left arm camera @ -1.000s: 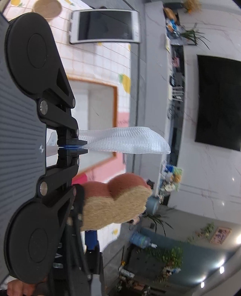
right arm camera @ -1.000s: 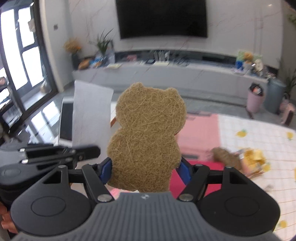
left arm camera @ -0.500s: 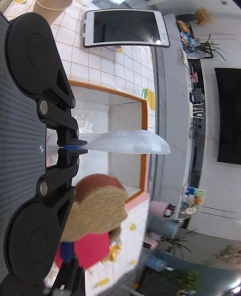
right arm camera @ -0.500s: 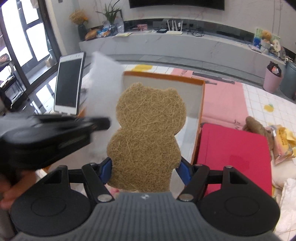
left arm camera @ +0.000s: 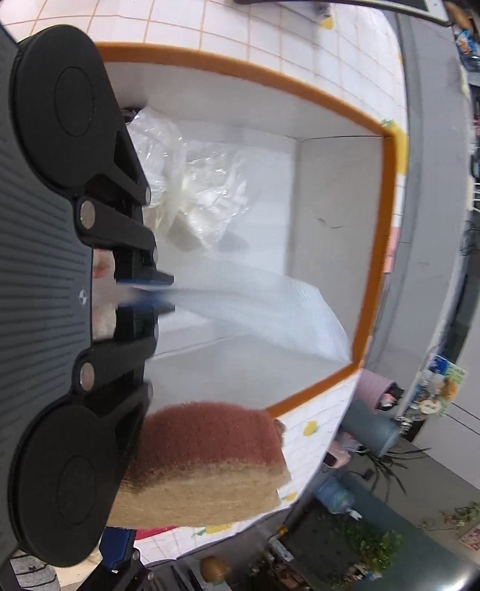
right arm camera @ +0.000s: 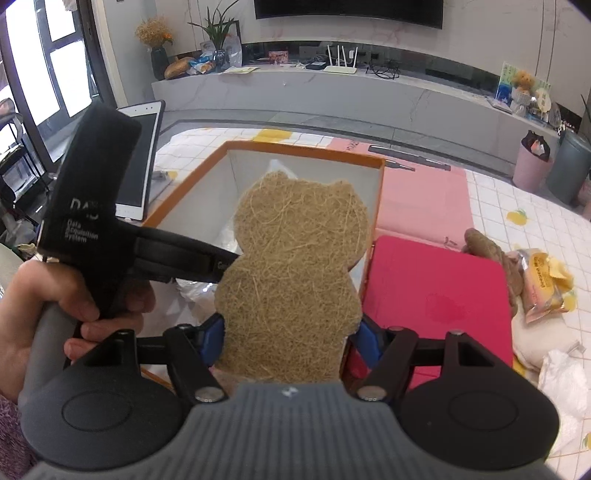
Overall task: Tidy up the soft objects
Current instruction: 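Carry the mesh cloth and bear sponge over the orange box with both tools, then lower both items into the box and open both tools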
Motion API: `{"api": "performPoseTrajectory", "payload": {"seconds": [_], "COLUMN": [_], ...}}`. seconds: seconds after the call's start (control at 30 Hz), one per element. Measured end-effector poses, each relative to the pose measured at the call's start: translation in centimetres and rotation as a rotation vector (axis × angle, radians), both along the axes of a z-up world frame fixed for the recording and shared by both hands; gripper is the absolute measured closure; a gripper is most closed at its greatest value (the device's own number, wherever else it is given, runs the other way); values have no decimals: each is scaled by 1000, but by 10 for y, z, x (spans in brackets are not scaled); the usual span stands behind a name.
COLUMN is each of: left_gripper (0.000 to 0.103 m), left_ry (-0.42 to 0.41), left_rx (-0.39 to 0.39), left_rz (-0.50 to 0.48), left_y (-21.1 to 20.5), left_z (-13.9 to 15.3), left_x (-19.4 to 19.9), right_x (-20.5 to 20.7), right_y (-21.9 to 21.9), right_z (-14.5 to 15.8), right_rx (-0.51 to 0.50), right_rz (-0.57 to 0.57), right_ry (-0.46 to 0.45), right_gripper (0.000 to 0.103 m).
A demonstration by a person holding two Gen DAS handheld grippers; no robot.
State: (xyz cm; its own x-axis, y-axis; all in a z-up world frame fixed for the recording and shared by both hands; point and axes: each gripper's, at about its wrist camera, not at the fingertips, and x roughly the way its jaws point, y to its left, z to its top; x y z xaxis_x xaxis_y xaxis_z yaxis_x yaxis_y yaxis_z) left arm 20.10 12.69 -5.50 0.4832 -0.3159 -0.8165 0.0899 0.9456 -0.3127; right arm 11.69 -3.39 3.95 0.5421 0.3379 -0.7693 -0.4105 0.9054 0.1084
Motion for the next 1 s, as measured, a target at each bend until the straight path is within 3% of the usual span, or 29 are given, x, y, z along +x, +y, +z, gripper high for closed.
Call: {"api": "performPoseTrajectory", "payload": {"seconds": [0.07,0.13,0.23,0.3,0.33,0.43,0.5,0.57,0.77,0.83,1.0], "left_gripper": [58,36,24,23,23,27,29,24,23,23,24], "left_ry": [14,31,23,18,8,-92,-150,-189,-338,-354,-319], "left_rx": [20,-14,-148,-197,-186,-79,-62,-36,43,61,13], "left_rz": [30,65,95,110,114,129,114,153,306,335,368], "left_y": [3,13,30,39,41,47,51,58,78,85,105], "left_z": [0,1,2,7,11,28,37,44,65,68,59], "left_x": [0,2,-1,-7,-10,-32,-48,-61,-81,-81,-78], "right_x": [2,1,0,-1,-1,-2,-3,-2,16,20,37], "right_y": [-2,-4,-4,-3,-3,0,4,10,46,58,88], "right_z": [-1,1,3,5,5,8,8,6,-11,-20,-38], "right_rx": [7,12,9,14,21,44,51,60,66,57,35], "right_rz": [-11,-21,-20,-14,-7,19,34,52,125,136,147], "right_ry": [4,0,-13,-19,-17,-9,-3,7,135,179,249], "right_gripper": [34,33,34,34,34,34,34,34,34,34,35]}}
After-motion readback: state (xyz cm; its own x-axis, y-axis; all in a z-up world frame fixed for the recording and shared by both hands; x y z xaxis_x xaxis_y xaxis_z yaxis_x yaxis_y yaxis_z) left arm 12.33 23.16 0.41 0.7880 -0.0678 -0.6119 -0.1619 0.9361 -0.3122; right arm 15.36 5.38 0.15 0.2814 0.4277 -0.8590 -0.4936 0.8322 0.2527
